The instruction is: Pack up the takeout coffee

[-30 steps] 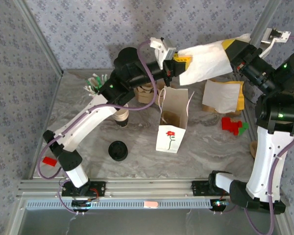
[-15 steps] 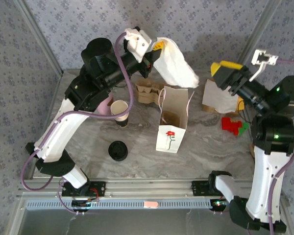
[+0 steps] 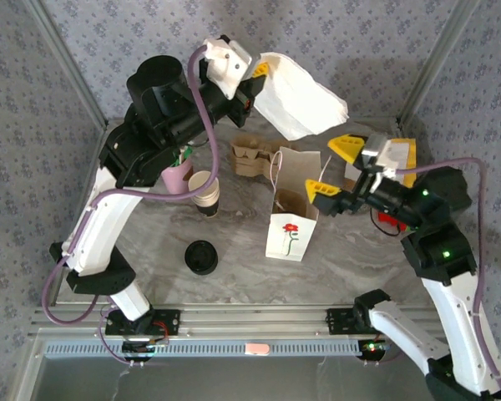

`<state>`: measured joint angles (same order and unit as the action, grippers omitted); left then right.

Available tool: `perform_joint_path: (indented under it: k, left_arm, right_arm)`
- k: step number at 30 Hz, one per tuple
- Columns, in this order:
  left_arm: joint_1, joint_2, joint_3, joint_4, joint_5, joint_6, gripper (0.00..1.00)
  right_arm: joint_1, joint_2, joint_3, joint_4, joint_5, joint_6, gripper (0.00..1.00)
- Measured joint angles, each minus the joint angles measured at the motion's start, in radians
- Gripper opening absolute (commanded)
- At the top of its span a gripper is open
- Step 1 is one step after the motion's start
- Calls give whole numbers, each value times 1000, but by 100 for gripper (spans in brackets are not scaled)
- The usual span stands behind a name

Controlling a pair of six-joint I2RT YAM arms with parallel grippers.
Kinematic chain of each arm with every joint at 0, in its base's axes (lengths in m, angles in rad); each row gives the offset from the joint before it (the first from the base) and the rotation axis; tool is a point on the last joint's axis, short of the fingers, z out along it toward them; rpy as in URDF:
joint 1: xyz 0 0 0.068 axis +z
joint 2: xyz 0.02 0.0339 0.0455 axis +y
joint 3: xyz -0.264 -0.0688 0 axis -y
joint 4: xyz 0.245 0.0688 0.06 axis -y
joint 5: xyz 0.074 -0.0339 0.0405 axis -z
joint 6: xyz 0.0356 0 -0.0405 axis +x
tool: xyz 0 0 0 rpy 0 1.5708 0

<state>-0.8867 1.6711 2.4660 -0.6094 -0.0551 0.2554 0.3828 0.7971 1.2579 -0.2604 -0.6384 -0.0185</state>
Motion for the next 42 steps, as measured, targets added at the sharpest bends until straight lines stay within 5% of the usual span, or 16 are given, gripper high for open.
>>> perform_joint_path:
  k: [7, 20, 26, 31, 36, 42]
  left_arm:
    - [0, 2, 21, -24, 2, -26, 0]
    - [0, 2, 21, -27, 2, -36, 0]
    - [0, 2, 21, -28, 2, -36, 0]
    - [0, 2, 21, -32, 1, -40, 0]
    - [0, 2, 23, -46, 1, -51, 0]
    - [0, 2, 23, -90, -23, -66, 0]
  right_arm:
    - [39, 55, -94, 151, 137, -131, 100]
    - [89, 152, -145, 425, 163, -37, 94]
    - [96, 156, -143, 483, 188, 24, 62]
    - [99, 168, -138, 510, 225, 70, 15]
    - [102, 170, -137, 517, 276, 118, 2]
    - [102, 174, -50, 421, 364, 180, 0]
